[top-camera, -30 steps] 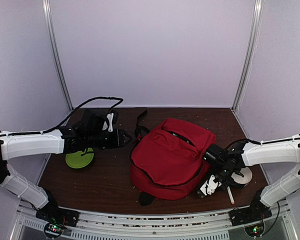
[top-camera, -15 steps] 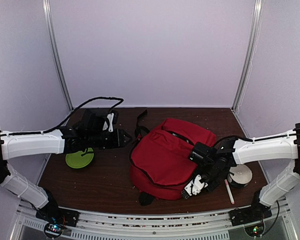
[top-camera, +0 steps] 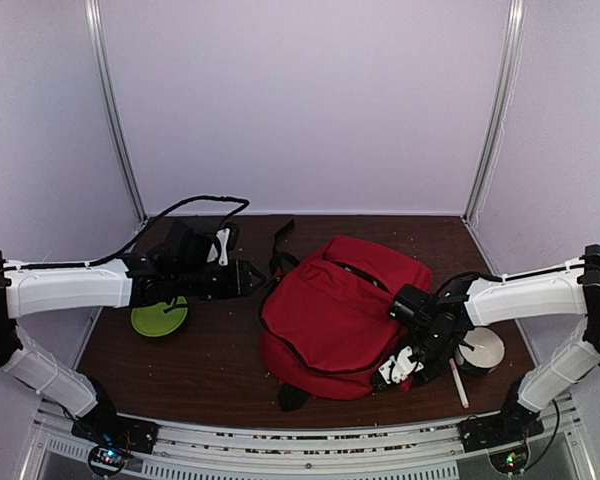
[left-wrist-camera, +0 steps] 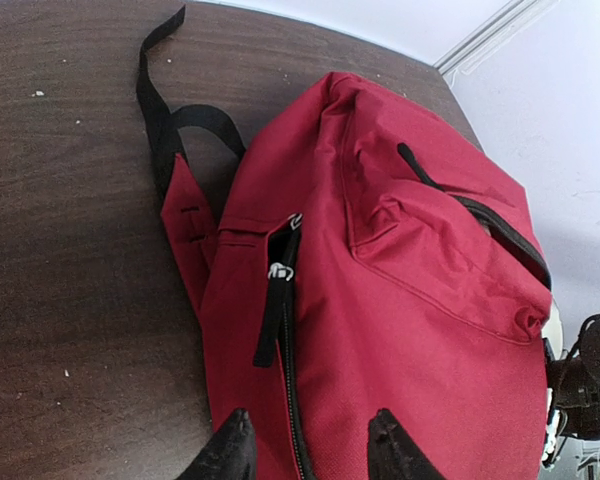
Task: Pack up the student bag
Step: Pick up the pen from the center of the board, then place the pen in the lower front pocket of the bag, then move the pen to the corner of the board, then pick up the pen from the center of the board, then place the pen in the lower front pocket of the bag.
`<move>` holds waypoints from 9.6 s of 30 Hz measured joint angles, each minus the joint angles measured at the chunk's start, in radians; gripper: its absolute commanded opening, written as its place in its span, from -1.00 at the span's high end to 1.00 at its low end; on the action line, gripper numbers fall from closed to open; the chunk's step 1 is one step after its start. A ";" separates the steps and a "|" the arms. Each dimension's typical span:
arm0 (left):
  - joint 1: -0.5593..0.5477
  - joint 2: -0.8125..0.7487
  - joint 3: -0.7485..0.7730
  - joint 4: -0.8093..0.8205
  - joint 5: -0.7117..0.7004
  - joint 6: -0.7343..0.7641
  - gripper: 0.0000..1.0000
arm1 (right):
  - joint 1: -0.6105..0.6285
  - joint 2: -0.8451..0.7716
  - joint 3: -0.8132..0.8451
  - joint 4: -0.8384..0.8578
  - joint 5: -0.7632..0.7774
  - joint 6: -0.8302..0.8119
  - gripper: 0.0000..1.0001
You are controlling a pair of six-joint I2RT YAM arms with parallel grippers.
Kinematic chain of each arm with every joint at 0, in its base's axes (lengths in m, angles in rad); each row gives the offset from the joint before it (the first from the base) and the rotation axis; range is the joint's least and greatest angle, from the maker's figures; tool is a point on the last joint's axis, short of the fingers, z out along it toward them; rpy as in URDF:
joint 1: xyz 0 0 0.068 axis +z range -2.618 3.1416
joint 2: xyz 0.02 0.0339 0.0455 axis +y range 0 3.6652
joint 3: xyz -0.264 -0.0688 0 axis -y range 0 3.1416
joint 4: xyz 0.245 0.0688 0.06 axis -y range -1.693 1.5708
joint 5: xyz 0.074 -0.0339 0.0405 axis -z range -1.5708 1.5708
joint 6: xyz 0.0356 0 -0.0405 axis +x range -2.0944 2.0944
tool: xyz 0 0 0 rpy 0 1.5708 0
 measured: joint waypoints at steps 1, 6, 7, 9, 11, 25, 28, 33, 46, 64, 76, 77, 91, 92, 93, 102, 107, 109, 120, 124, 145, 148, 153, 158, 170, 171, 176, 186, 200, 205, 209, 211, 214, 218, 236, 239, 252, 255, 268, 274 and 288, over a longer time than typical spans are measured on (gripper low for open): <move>0.000 0.003 0.000 0.000 0.002 0.000 0.17 | -0.001 0.003 0.001 -0.002 0.006 0.000 0.02; 0.000 0.005 0.000 -0.001 0.007 0.000 0.17 | -0.001 0.005 0.001 -0.016 0.010 -0.010 0.44; 0.000 0.005 0.000 -0.002 0.008 0.000 0.17 | -0.001 0.003 0.000 -0.019 0.008 -0.012 0.46; 0.000 0.005 0.000 -0.001 0.007 0.000 0.17 | -0.001 -0.003 0.000 -0.024 0.006 -0.005 0.48; 0.000 0.005 0.000 -0.001 0.007 0.000 0.17 | 0.008 -0.023 0.004 -0.053 -0.005 0.003 0.49; 0.000 0.021 0.000 0.016 0.021 0.000 0.17 | 0.055 -0.136 0.580 -0.332 -0.294 0.164 0.50; 0.000 0.021 0.000 0.022 0.023 -0.003 0.17 | 0.048 -0.069 0.644 -0.285 -0.320 0.192 0.52; 0.000 0.010 -0.019 0.029 0.023 -0.016 0.17 | 0.001 0.083 0.704 -0.167 -0.336 0.225 0.53; 0.000 -0.007 -0.045 0.029 0.023 -0.025 0.17 | -0.060 0.228 0.726 -0.007 -0.209 0.160 0.55; 0.000 -0.002 -0.045 0.050 0.029 -0.025 0.17 | -0.091 0.280 0.709 0.067 0.146 0.160 0.61; 0.000 -0.006 -0.069 0.075 0.038 -0.025 0.16 | -0.071 0.419 0.794 -0.012 0.466 0.451 0.31; 0.000 -0.006 -0.072 0.074 0.038 -0.025 0.17 | -0.071 0.421 0.799 -0.015 0.481 0.474 0.27; 0.000 -0.037 -0.108 0.090 0.037 -0.025 0.16 | -0.075 0.460 0.954 -0.150 0.483 0.691 -0.05; 0.000 -0.040 -0.113 0.090 0.037 -0.025 0.16 | -0.075 0.453 0.953 -0.156 0.473 0.697 -0.05; 0.000 -0.045 -0.119 0.089 0.037 -0.024 0.16 | -0.075 0.441 0.951 -0.161 0.466 0.701 -0.05; 0.000 -0.048 -0.126 0.090 0.037 -0.024 0.16 | -0.075 0.288 0.892 -0.159 0.283 0.702 -0.22; 0.000 -0.049 -0.126 0.093 0.036 -0.024 0.16 | -0.076 0.255 0.892 -0.130 0.263 0.681 -0.47; 0.000 -0.049 -0.126 0.095 0.036 -0.024 0.16 | -0.084 0.262 0.892 -0.124 0.265 0.669 -0.45; 0.000 -0.060 -0.139 0.096 0.034 -0.024 0.16 | -0.133 0.451 0.923 -0.126 0.340 0.651 -0.35; 0.000 -0.061 -0.140 0.096 0.033 -0.024 0.16 | -0.133 0.464 0.920 -0.110 0.401 0.652 -0.34; 0.000 -0.014 -0.106 0.095 0.030 0.001 0.16 | -0.130 -0.283 0.232 -0.488 0.061 0.155 -0.44; 0.000 -0.010 -0.104 0.095 0.034 0.002 0.16 | -0.060 -0.360 0.122 -0.531 0.084 0.020 -0.43; 0.000 -0.008 -0.104 0.097 0.034 0.000 0.16 | 0.085 -0.423 -0.018 -0.502 0.142 -0.109 -0.44; 0.000 -0.011 -0.106 0.097 0.033 -0.004 0.16 | 0.147 -0.423 -0.138 -0.404 0.203 -0.186 -0.41; 0.000 -0.028 -0.106 0.074 0.018 -0.003 0.16 | 0.157 -0.429 -0.291 -0.227 0.314 -0.339 -0.24; 0.000 -0.028 -0.106 0.073 0.018 -0.002 0.16 | 0.157 -0.429 -0.297 -0.217 0.318 -0.347 -0.23; 0.000 -0.037 -0.106 0.071 0.018 0.002 0.16 | 0.157 -0.422 -0.324 -0.157 0.345 -0.392 -0.11; 0.000 -0.045 -0.106 0.072 0.018 0.004 0.16 | 0.159 -0.377 -0.312 -0.116 0.365 -0.437 0.25; 0.000 -0.147 -0.138 0.062 -0.006 0.011 0.14 | 0.197 -0.007 -0.005 -0.138 0.159 -0.297 0.52; 0.000 -0.214 -0.143 0.038 -0.034 0.037 0.13 | 0.200 0.185 0.221 -0.219 0.047 -0.147 0.66; 0.000 -0.217 -0.143 -0.002 -0.050 0.060 0.13 | 0.209 0.248 0.345 -0.288 -0.043 -0.042 0.84; 0.000 -0.217 -0.143 -0.013 -0.057 0.068 0.13 | 0.213 0.256 0.391 -0.316 -0.077 0.000 0.84; 0.000 -0.217 -0.143 -0.019 -0.066 0.077 0.12 | 0.216 0.254 0.448 -0.367 -0.130 0.056 0.78; 0.000 -0.209 -0.142 -0.033 -0.069 0.087 0.12 | 0.216 0.230 0.455 -0.400 -0.154 0.116 0.57; 0.000 -0.139 -0.121 -0.032 -0.047 0.090 0.13 | 0.086 0.019 0.034 -0.118 0.071 0.126 0.37; 0.000 -0.139 -0.120 -0.032 -0.044 0.089 0.12 | 0.073 0.040 0.033 -0.095 0.072 0.124 0.41; 0.000 -0.139 -0.119 -0.032 -0.043 0.081 0.12 | 0.071 0.029 0.026 -0.103 0.055 0.164 0.83; 0.000 -0.135 -0.112 -0.033 -0.039 0.081 0.12 | 0.071 0.027 0.061 -0.137 0.012 0.200 0.83; 0.000 -0.063 -0.072 -0.018 0.011 0.073 0.11 | 0.070 -0.011 0.720 -0.430 -0.286 0.272 0.86; 0.000 -0.058 -0.068 -0.017 0.027 0.067 0.11 | 0.030 0.066 0.769 -0.249 -0.199 0.309 0.86; 0.000 -0.067 -0.062 -0.017 0.027 0.058 0.11 | -0.067 0.257 0.740 0.079 0.041 0.216 0.89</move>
